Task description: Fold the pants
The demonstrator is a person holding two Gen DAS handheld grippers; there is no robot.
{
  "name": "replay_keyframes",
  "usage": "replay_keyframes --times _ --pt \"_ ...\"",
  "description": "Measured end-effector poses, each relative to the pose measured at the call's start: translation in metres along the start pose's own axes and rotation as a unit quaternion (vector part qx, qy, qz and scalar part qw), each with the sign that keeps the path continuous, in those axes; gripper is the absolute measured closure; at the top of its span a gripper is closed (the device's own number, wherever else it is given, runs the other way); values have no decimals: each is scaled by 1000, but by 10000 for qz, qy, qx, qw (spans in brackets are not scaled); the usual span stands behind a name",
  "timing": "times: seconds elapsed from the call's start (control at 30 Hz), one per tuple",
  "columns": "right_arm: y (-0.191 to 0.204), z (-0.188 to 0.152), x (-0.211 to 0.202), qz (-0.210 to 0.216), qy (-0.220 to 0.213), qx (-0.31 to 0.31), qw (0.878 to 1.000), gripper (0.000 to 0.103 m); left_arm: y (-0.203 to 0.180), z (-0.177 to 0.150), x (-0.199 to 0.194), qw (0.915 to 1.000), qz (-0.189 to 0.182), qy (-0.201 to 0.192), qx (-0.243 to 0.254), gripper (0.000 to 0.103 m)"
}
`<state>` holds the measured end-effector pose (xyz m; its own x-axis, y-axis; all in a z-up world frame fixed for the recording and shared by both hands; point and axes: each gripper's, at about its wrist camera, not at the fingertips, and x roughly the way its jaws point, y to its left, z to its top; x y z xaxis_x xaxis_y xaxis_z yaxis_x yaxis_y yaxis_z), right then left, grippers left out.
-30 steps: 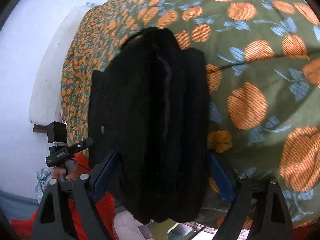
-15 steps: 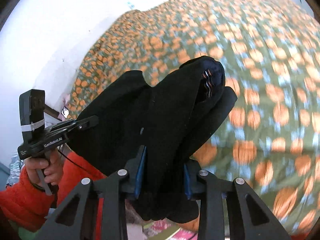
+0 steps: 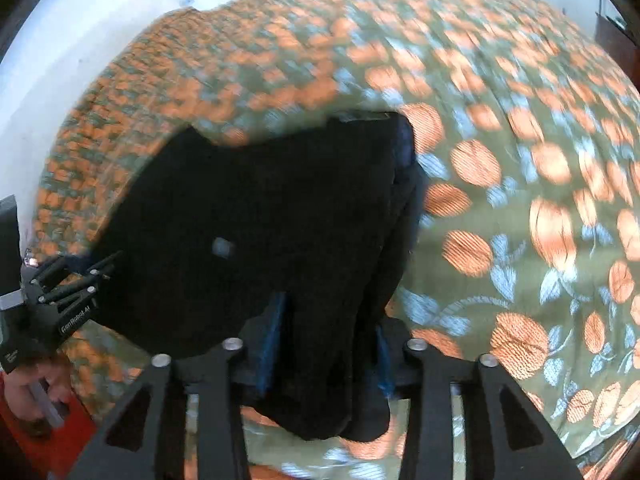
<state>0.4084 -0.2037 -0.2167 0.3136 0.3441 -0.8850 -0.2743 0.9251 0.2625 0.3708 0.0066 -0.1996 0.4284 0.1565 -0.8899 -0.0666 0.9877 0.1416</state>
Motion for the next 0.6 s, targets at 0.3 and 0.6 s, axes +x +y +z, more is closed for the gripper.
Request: replay_keyframes --times 0.3,0.6 --pt "18 -39 -106 -327 -714 -514 9956 7 15 -58 -109 9953 327 -903 158 6" --pt "70 -131 -149 -778 -834 -1225 9859 0 -3 -103 -155 9973 47 -718 -139 6"
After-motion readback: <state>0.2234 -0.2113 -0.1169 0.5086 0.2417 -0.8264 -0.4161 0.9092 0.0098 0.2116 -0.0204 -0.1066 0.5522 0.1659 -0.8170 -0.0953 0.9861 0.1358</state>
